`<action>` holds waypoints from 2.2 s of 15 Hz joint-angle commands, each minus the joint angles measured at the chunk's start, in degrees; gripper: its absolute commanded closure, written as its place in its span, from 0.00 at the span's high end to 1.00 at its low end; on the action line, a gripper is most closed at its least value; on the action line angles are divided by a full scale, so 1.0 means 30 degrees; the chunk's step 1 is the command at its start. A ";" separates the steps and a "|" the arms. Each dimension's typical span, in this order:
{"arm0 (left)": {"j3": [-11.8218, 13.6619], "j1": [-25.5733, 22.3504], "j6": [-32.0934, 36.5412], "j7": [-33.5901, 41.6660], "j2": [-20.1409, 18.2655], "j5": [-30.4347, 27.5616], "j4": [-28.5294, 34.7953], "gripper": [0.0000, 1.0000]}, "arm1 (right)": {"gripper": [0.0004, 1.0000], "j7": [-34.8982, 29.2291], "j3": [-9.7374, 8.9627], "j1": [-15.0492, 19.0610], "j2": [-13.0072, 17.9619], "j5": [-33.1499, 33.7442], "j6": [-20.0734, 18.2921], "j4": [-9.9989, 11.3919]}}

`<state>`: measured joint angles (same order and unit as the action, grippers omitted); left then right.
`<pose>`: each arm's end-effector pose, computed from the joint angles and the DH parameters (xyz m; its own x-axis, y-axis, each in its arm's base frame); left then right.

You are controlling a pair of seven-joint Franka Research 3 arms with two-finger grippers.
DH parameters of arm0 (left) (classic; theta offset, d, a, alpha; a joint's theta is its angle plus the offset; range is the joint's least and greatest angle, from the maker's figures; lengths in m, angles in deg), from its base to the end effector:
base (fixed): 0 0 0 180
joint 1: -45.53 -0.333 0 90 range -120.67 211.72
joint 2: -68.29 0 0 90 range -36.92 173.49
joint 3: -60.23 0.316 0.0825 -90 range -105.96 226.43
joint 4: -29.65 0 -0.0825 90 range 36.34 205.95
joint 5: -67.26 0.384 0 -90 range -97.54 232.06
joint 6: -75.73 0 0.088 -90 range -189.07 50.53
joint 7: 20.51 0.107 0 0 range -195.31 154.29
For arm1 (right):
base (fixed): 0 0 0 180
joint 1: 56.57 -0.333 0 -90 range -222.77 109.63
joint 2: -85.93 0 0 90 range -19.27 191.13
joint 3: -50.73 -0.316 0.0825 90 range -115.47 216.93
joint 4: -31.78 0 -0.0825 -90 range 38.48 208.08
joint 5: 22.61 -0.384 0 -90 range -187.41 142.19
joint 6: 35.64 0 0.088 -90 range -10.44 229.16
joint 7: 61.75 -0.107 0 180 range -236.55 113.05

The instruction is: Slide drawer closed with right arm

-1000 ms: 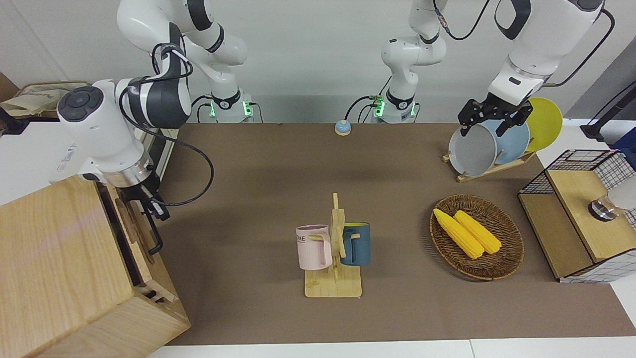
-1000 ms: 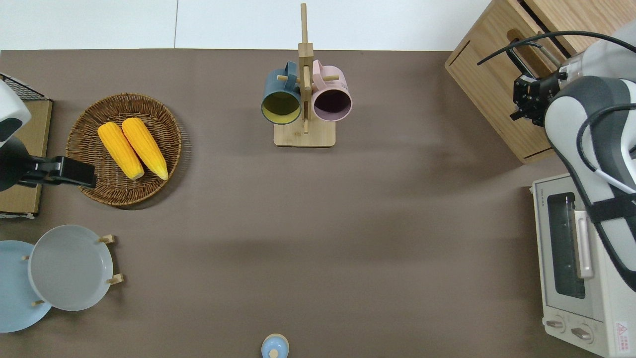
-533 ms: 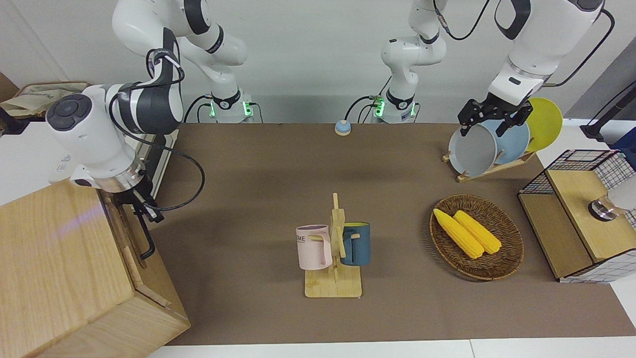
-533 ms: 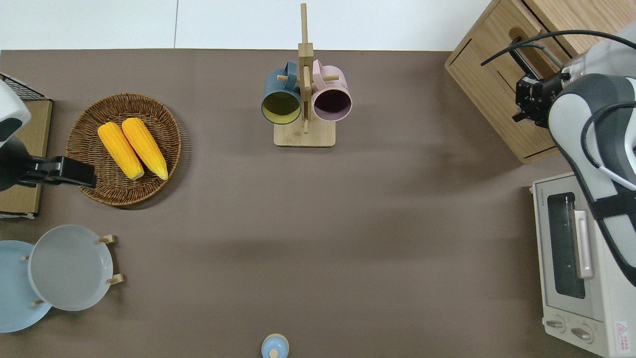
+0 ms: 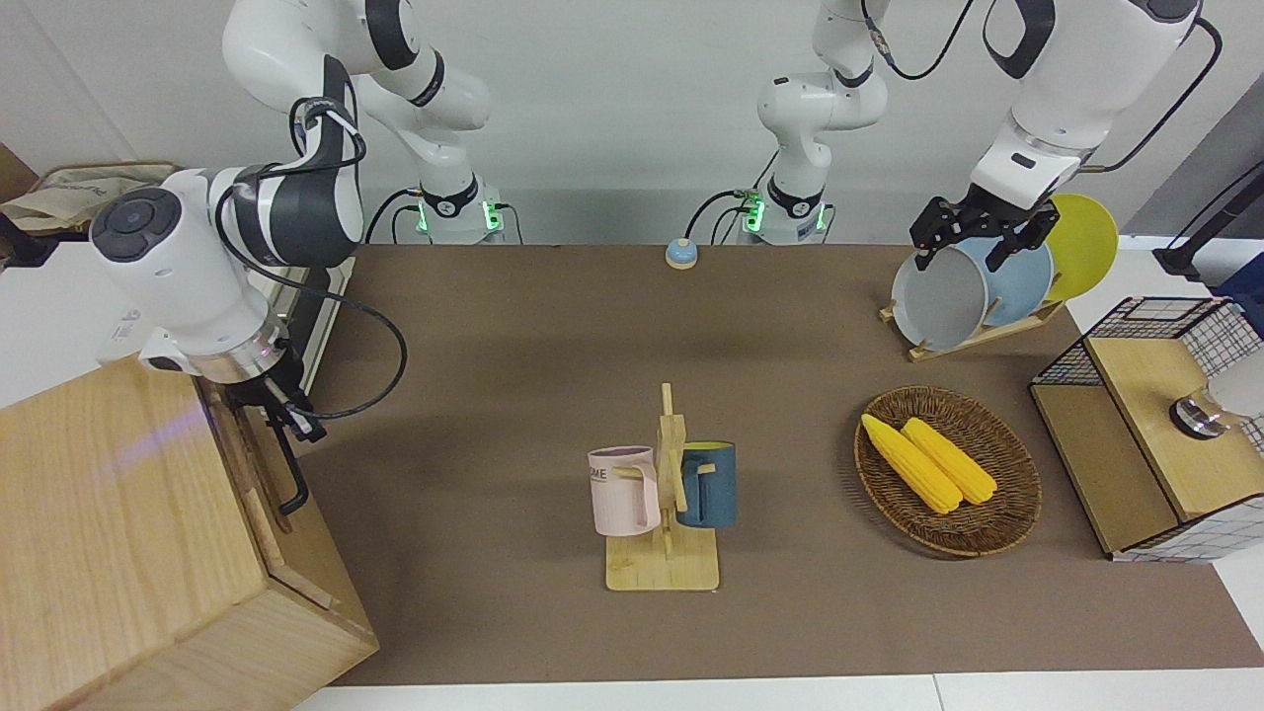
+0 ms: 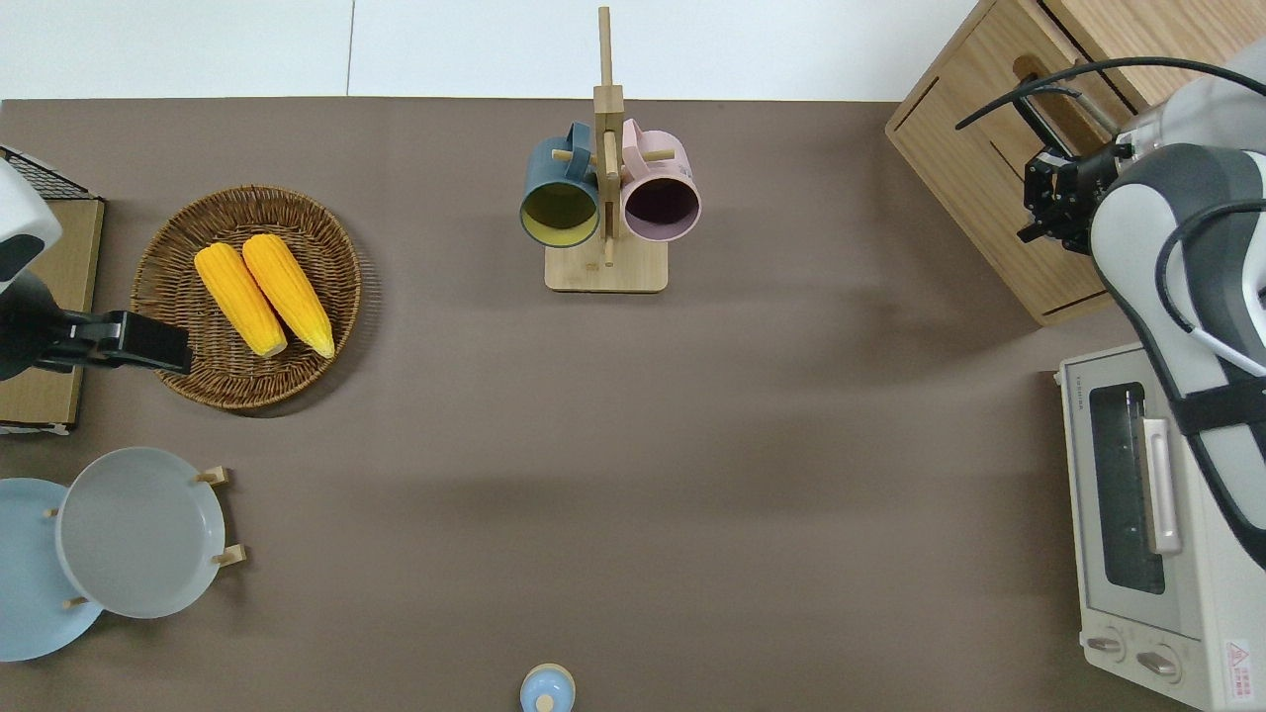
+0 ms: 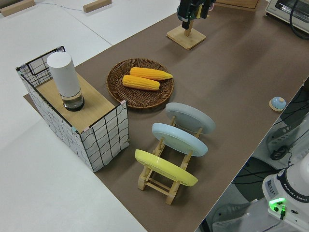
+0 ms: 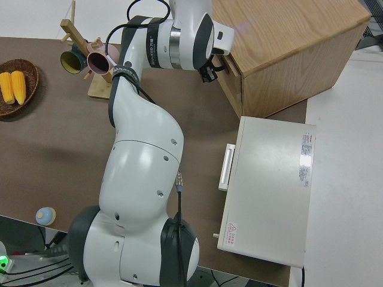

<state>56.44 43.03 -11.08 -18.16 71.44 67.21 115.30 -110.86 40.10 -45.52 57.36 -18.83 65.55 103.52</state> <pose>0.5660 -0.0117 0.6246 0.9974 -0.0635 -0.0344 -0.0634 -0.9980 0.0059 0.7039 -0.0398 0.4821 0.6406 -0.7679 -0.0024 -0.7675 -0.6402 -0.0328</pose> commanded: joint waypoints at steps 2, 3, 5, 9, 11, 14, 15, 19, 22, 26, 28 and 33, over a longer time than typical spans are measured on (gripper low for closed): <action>0.0006 0.0130 0.0343 -0.0200 -0.0084 0.0340 -0.0193 0.99 | 0.00 0.0402 -0.0325 -0.0459 -0.0319 0.0263 -0.0653 -0.0711; 0.0006 0.0130 0.0343 -0.0200 -0.0084 0.0340 -0.0194 0.99 | 0.00 0.0518 -0.0325 -0.0693 -0.0290 0.0234 -0.0713 -0.0682; 0.0006 0.0130 0.0343 -0.0200 -0.0084 0.0340 -0.0194 0.99 | 0.00 0.1509 -0.0179 -0.1366 -0.0086 0.0176 -0.0829 -0.0594; 0.0006 0.0130 0.0343 -0.0200 -0.0084 0.0340 -0.0164 0.99 | 0.00 0.4234 -0.0120 -0.2013 0.1375 -0.0059 -0.1211 0.0748; 0.0006 0.0130 0.0343 -0.0200 -0.0084 0.0340 -0.0193 0.99 | 0.00 0.5115 -0.0120 -0.2334 0.2517 -0.0118 -0.1299 0.1862; 0.0006 0.0130 0.0343 -0.0200 -0.0084 0.0340 -0.0164 1.00 | 0.00 0.5410 -0.0003 -0.2978 0.3954 -0.0497 -0.2205 0.2656; 0.0006 0.0130 0.0343 -0.0200 -0.0084 0.0340 -0.0193 0.99 | 0.00 0.5702 0.0288 -0.3328 0.4480 -0.0615 -0.2207 0.2977; 0.0006 0.0130 0.0343 -0.0200 -0.0084 0.0340 -0.0165 0.99 | 0.00 0.8480 0.2891 -0.5466 0.5976 -0.1462 -0.2557 0.3799; 0.0006 0.0130 0.0343 -0.0200 -0.0084 0.0340 -0.0193 0.99 | 0.00 1.1320 0.4098 -0.5561 0.6972 -0.2138 -0.2676 0.4764; 0.0006 0.0130 0.0343 -0.0200 -0.0084 0.0340 -0.0194 0.99 | 0.00 1.4045 0.4099 -0.4798 0.7794 -0.2198 -0.2764 0.5761; 0.0006 0.0130 0.0343 -0.0200 -0.0084 0.0340 -0.0164 0.99 | 0.01 1.4784 0.4099 -0.4709 0.7855 -0.2169 -0.2735 0.5793; 0.0006 0.0130 0.0343 -0.0200 -0.0084 0.0340 -0.0193 0.99 | 0.98 1.4291 0.4012 -0.4973 0.7767 -0.0266 -0.2764 0.5647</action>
<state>56.44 43.03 -11.08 -18.15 71.44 67.21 115.30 -68.27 52.73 -60.53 79.32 -22.33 56.75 118.74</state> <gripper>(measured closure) 0.004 0.744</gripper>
